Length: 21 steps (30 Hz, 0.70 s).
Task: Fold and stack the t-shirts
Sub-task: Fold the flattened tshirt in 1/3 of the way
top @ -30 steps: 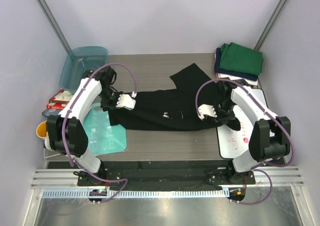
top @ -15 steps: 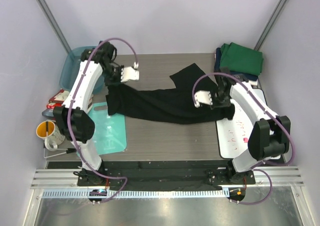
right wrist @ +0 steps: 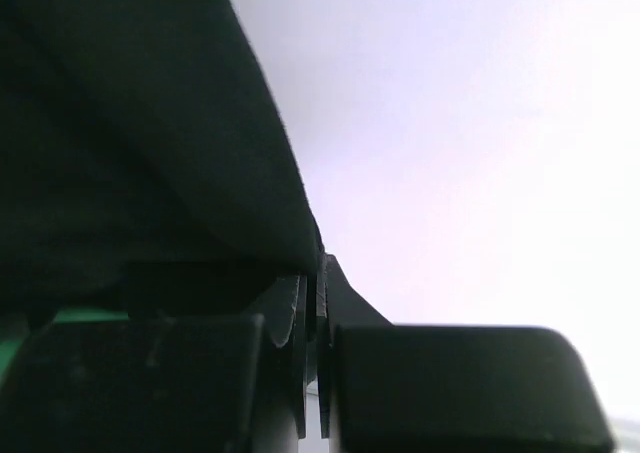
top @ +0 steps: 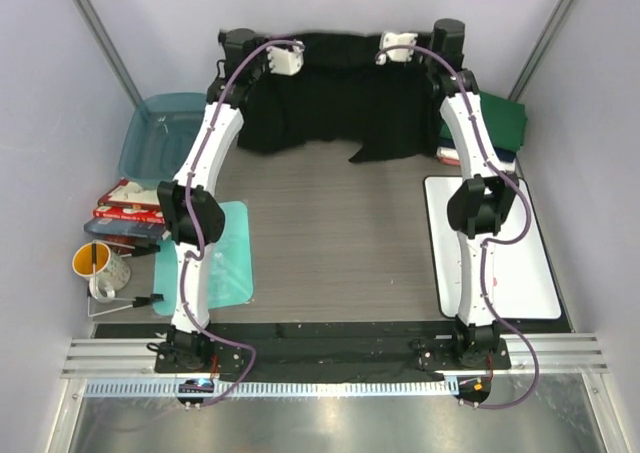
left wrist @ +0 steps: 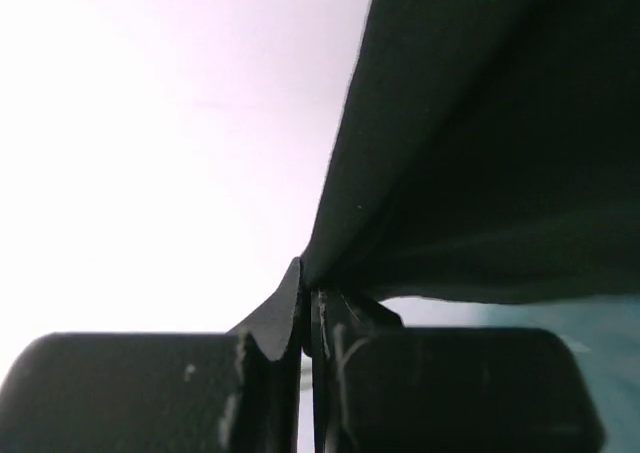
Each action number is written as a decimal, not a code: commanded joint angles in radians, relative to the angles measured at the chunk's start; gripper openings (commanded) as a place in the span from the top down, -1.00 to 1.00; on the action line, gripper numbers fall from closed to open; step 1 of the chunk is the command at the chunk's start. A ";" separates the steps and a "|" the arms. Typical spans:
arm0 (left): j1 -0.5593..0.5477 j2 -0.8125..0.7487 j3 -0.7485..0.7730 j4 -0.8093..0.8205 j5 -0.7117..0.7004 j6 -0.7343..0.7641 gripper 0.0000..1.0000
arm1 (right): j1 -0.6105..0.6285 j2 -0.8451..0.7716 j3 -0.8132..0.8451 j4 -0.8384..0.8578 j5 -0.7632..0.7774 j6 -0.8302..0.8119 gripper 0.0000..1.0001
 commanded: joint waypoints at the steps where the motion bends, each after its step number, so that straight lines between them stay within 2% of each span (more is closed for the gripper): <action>1: -0.012 -0.199 -0.221 0.940 -0.048 0.303 0.99 | -0.006 -0.339 -0.151 0.562 0.013 0.021 0.98; 2: -0.012 -0.235 -0.242 0.975 -0.043 0.320 1.00 | -0.006 -0.397 -0.342 0.635 0.001 0.020 0.98; 4: -0.012 -0.253 -0.250 1.050 -0.058 0.322 1.00 | -0.006 -0.500 -0.481 0.724 -0.040 0.020 0.98; 6: -0.012 -0.293 -0.273 1.059 -0.116 0.319 0.99 | -0.003 -0.602 -0.587 0.677 -0.051 0.053 0.98; 7: -0.010 -0.319 -0.370 1.070 -0.132 0.299 1.00 | -0.004 -0.632 -0.622 0.584 -0.057 0.067 0.97; 9: -0.013 -0.444 -0.537 1.070 -0.152 0.270 1.00 | -0.006 -0.725 -0.773 0.528 -0.072 0.076 0.98; 10: -0.015 -0.507 -0.752 1.061 -0.132 0.253 1.00 | -0.007 -0.760 -0.823 0.413 -0.112 0.076 0.98; 12: -0.020 -0.662 -0.961 1.014 -0.078 0.242 1.00 | -0.006 -0.842 -0.961 0.296 -0.157 0.090 0.98; 13: -0.024 -0.707 -1.147 0.934 -0.066 0.231 0.99 | -0.004 -0.857 -1.030 0.131 -0.201 0.080 0.98; 15: -0.029 -0.802 -1.295 0.761 -0.037 0.185 1.00 | -0.001 -0.909 -1.125 0.023 -0.223 0.072 0.97; 16: -0.029 -0.868 -1.419 0.619 -0.002 0.156 1.00 | 0.001 -0.922 -1.213 -0.098 -0.232 0.046 0.98; 18: -0.015 -0.922 -1.545 0.425 0.066 0.129 0.99 | -0.001 -0.955 -1.300 -0.195 -0.231 -0.023 0.98; 19: 0.005 -0.940 -1.581 0.332 0.119 0.115 1.00 | 0.001 -0.962 -1.357 -0.332 -0.226 -0.051 0.98; 21: 0.028 -0.930 -1.656 0.215 0.157 0.139 1.00 | 0.001 -0.966 -1.410 -0.441 -0.214 -0.109 0.97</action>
